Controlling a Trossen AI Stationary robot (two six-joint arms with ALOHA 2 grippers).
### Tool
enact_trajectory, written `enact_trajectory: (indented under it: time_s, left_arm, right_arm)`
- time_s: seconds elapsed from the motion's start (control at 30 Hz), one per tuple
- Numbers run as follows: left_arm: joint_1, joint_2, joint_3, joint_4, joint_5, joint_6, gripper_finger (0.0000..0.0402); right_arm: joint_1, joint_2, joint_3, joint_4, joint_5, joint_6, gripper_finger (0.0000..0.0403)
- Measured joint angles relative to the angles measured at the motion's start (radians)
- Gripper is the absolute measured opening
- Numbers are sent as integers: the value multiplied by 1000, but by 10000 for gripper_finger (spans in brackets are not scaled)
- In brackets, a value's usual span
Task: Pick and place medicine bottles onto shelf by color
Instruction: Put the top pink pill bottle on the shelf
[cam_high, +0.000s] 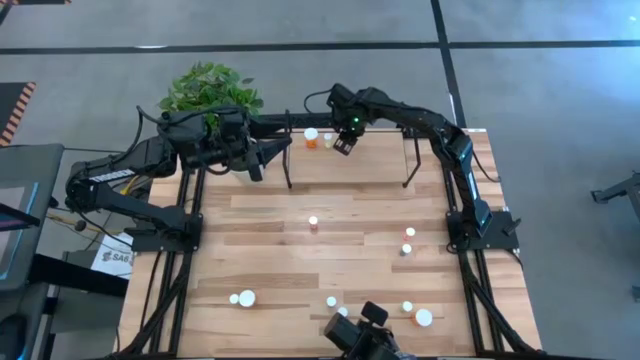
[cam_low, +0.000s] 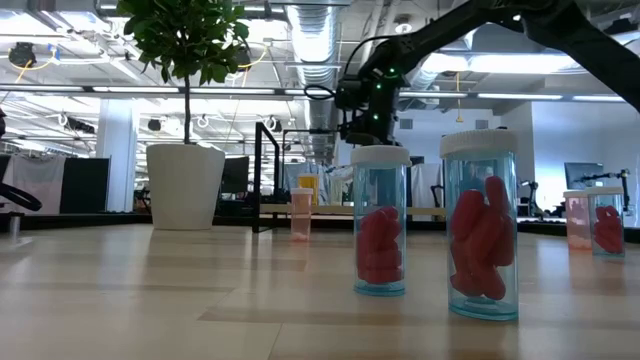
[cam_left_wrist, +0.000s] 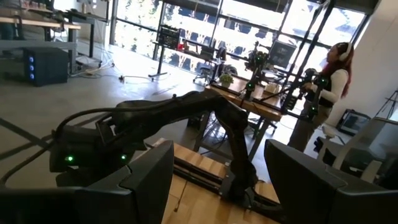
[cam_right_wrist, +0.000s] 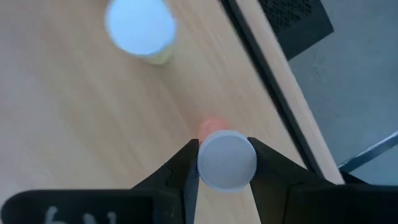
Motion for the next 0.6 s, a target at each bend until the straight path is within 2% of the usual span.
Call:
enact_trajectory:
  time_s: [0.6]
  left_arm:
    - [-34,0,0,0,-90,-17,237]
  right_arm:
    - [0,-7,-1,-69,-2,19,138]
